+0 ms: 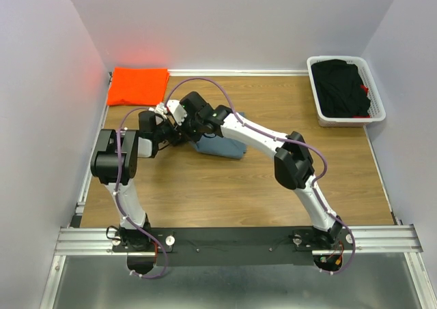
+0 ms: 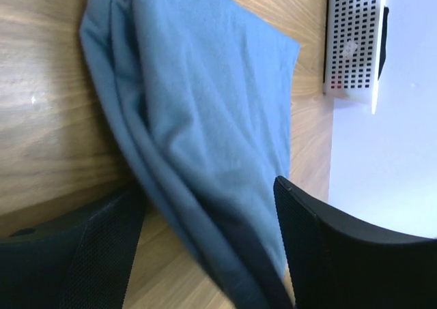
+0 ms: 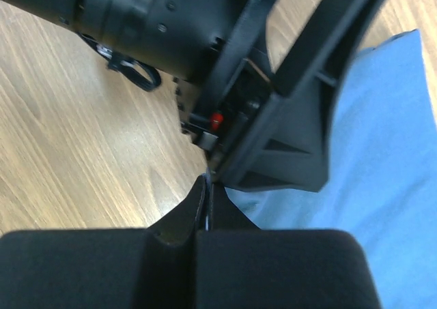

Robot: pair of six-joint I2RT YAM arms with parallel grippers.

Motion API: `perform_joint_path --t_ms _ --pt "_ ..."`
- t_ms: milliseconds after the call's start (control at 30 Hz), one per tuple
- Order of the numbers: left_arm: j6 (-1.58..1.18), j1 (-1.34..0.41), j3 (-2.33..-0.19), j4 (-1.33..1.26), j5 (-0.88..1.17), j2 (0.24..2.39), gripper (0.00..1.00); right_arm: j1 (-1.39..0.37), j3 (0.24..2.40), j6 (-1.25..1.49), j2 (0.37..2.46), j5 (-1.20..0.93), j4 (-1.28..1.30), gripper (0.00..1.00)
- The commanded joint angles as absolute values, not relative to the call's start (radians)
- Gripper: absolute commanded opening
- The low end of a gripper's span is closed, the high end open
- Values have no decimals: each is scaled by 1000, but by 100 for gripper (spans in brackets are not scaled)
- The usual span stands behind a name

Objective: Fold and stack the t-shirts
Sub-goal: Put the neatly folded tshirt into the corner of the board with the left arm

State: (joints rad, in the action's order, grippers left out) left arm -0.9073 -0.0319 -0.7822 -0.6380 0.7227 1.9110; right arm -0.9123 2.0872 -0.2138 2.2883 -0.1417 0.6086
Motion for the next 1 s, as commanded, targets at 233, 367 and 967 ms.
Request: perform_joint_path --t_ms 233,367,967 --pt "-953 -69 -868 -695 661 2003 66 -913 2141 -179 2330 -175 586 1" --pt "-960 -80 -884 -696 649 2022 52 -913 2146 -173 2338 -172 583 0" --pt "-355 -87 -1380 -57 365 2078 0 -709 1948 -87 2146 -192 580 100"
